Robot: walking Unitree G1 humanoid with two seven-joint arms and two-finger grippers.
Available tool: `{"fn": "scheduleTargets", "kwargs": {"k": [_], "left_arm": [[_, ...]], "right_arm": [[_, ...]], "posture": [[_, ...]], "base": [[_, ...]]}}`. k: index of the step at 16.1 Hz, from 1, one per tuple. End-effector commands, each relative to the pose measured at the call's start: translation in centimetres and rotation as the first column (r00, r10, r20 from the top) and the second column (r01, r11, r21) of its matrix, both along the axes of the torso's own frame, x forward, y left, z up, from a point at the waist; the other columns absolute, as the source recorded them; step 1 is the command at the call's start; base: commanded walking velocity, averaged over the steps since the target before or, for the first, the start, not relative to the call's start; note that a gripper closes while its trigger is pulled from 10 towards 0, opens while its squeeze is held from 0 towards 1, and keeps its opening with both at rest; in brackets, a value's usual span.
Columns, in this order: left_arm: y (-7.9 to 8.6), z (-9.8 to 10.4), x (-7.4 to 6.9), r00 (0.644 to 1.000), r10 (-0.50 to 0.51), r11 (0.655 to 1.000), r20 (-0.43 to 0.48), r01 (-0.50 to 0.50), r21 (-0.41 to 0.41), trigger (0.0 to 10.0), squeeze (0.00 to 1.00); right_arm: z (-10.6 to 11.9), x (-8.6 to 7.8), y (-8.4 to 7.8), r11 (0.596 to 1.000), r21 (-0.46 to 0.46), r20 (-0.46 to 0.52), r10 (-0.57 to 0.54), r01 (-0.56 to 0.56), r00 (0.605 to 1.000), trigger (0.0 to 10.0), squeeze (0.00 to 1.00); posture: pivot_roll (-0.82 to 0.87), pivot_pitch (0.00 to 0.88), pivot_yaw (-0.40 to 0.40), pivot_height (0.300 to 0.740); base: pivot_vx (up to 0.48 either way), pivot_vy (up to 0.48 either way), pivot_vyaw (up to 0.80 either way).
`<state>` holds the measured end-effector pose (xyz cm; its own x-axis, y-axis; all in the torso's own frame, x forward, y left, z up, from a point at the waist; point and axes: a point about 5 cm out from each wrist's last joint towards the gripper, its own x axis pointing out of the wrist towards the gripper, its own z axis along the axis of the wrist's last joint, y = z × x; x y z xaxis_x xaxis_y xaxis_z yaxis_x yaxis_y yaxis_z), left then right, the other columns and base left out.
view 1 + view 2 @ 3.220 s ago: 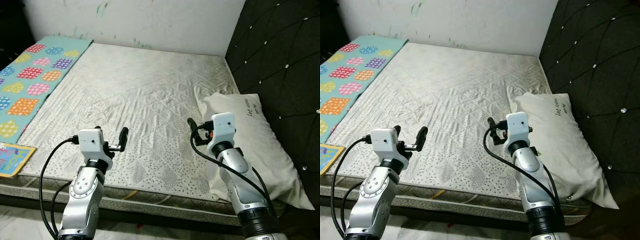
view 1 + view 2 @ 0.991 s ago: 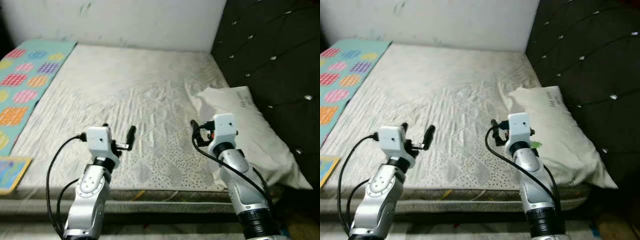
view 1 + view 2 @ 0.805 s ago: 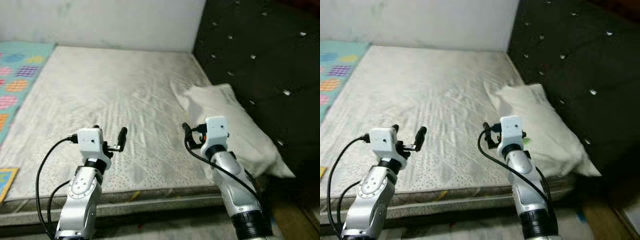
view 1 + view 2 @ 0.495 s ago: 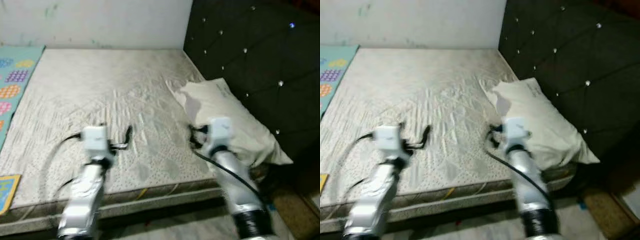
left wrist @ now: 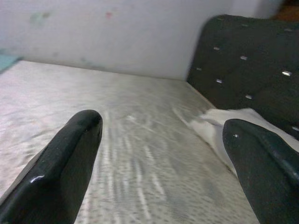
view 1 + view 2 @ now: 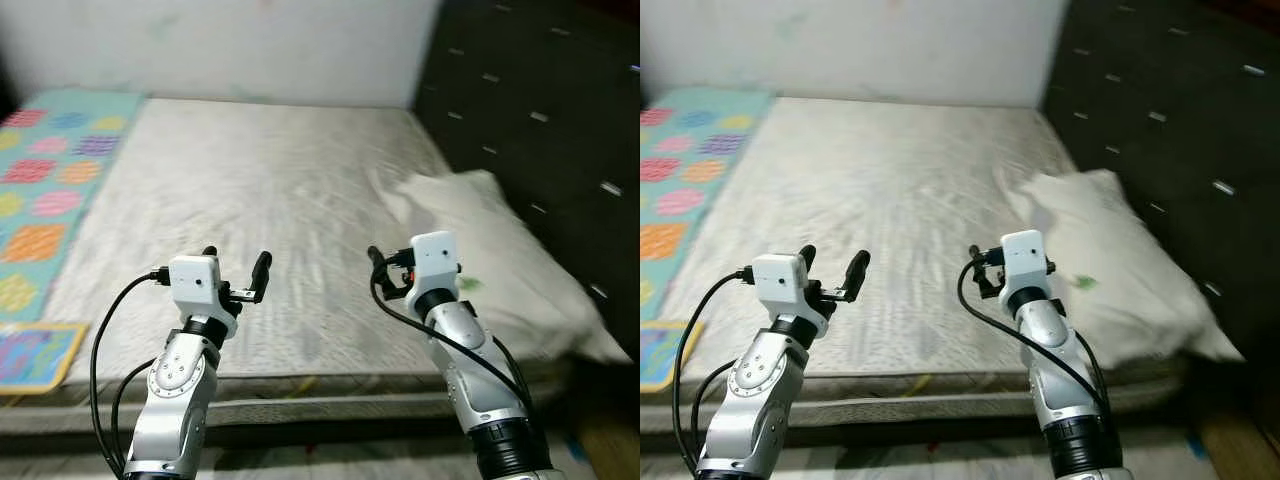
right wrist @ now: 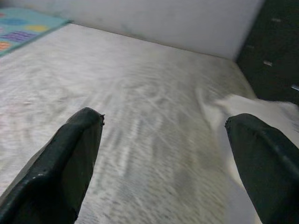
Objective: Clean up the room
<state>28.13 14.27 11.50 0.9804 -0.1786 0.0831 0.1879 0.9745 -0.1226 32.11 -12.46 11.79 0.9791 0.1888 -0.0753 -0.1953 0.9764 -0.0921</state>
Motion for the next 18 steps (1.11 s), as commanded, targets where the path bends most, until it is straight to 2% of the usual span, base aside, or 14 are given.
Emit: {"fn": "scheduleTargets", "kwargs": {"k": [1, 7, 9, 18], "left_arm": [[0.22, 0.21, 0.02, 1.000, 0.002, 1.000, 0.010, -0.002, 0.003, 10.0, 0.00], [0.23, 0.11, 0.08, 1.000, 0.003, 1.000, 0.003, -0.003, 0.005, 10.0, 0.00], [0.34, -0.21, 0.16, 1.000, 0.019, 1.000, -0.023, -0.019, 0.019, 10.0, 0.00], [0.81, -0.42, 0.36, 0.998, 0.058, 0.998, -0.037, -0.058, -0.001, 10.0, 0.00]], "right_arm": [[0.29, 0.15, -0.10, 1.000, -0.004, 0.013, -0.006, 0.006, 1.000, 10.0, 0.00], [0.16, 0.14, -0.14, 1.000, -0.008, 0.010, -0.006, 0.006, 1.000, 10.0, 0.00], [0.06, 0.08, -0.21, 1.000, -0.014, 0.009, -0.003, 0.003, 1.000, 10.0, 0.00], [-0.24, 0.17, -0.47, 1.000, -0.013, 0.001, -0.010, 0.010, 1.000, 10.0, 0.00]], "posture": [[-0.09, 0.028, -0.051, 0.740], [-0.09, 0.029, -0.050, 0.740], [-0.09, 0.029, -0.050, 0.740], [-0.09, 0.021, -0.052, 0.740]], "base": [[0.285, 0.000, 0.00], [0.284, 0.000, 0.00], [0.000, 0.000, 0.00], [0.000, 0.000, 0.00]]}}
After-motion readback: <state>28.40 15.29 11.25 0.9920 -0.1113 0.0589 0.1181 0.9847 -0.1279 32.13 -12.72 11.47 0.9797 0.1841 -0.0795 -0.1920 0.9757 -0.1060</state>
